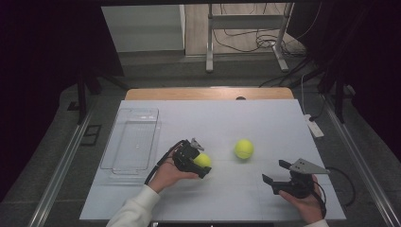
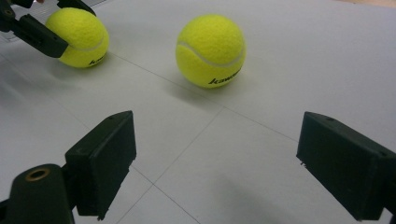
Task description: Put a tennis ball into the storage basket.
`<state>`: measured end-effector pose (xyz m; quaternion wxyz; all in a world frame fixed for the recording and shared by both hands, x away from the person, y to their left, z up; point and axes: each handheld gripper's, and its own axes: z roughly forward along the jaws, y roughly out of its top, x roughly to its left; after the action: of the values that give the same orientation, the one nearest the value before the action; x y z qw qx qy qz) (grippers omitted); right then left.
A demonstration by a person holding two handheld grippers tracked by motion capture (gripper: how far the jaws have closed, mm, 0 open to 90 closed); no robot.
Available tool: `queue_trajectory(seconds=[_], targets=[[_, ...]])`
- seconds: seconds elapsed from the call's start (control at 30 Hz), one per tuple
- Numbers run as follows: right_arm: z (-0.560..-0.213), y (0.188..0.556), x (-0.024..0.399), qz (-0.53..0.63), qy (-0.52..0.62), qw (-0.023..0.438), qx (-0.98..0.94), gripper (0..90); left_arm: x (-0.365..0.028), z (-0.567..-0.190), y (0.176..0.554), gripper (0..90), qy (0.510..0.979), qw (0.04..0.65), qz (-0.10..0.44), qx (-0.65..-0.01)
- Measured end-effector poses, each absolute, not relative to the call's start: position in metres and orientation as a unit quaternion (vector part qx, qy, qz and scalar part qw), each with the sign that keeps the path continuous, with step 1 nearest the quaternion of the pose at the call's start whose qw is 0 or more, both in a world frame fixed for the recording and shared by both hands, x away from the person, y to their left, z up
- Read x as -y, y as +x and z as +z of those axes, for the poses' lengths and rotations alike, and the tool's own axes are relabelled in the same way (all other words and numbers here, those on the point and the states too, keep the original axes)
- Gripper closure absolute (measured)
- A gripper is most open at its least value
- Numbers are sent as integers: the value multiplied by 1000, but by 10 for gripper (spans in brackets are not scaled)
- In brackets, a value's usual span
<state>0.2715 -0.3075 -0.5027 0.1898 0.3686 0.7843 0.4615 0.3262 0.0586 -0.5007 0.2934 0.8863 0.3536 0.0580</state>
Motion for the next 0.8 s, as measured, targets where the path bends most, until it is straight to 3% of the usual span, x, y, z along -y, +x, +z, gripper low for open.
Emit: queue_trajectory(seconds=[0.07,0.8], targets=[[-503,272,308,461,369,189,-785,120,-59,-501,326,252,886,296,59,-351],[-502,271,308,460,369,194,-784,121,-69,-485,315,265,881,334,71,-327]])
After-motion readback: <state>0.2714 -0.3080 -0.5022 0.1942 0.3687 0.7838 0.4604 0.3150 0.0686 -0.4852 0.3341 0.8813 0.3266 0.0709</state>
